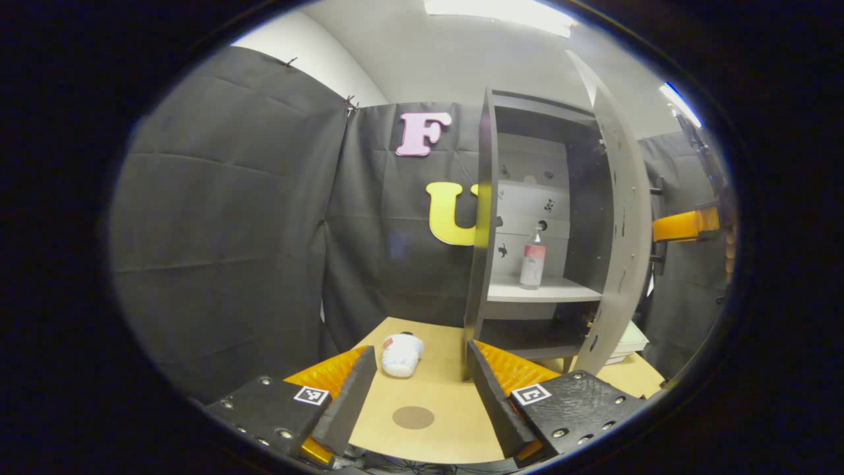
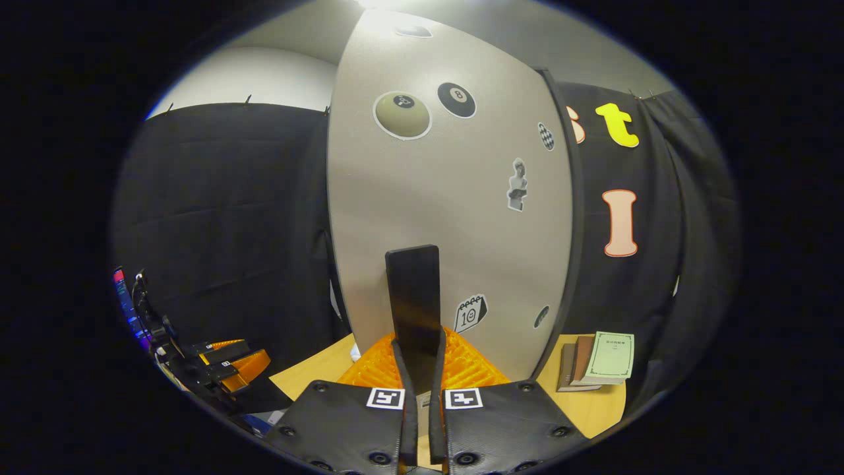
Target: Open the cabinet door with the right hand, grasp the bottle in the cabinet with the left hand and place it on the coaster, then close the cabinet door with the right hand.
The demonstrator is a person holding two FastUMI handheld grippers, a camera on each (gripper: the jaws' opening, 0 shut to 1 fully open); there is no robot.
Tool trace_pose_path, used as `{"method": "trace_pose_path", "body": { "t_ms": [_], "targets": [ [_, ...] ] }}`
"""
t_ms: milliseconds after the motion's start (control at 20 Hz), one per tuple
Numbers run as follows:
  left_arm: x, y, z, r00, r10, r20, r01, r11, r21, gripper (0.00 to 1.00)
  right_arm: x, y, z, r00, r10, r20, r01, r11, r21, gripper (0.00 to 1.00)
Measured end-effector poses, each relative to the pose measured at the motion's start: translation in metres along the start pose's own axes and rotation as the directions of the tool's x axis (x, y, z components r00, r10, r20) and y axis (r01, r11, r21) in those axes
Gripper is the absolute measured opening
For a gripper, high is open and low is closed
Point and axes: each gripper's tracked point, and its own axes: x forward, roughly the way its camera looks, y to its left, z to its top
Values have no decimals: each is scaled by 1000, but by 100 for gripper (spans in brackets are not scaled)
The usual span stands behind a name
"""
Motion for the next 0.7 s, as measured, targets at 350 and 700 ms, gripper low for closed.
{"method": "trace_pose_path", "body": {
  "t_ms": [350,700],
  "targets": [
    [10,-24,-5,995,-98,-25,98,995,23,83,-3,-10,2,994,-113,11,113,993,30,8],
    [15,-52,-12,976,-211,-55,214,975,55,83,-7,-18,4,974,-221,40,220,975,27,7]
  ]
}}
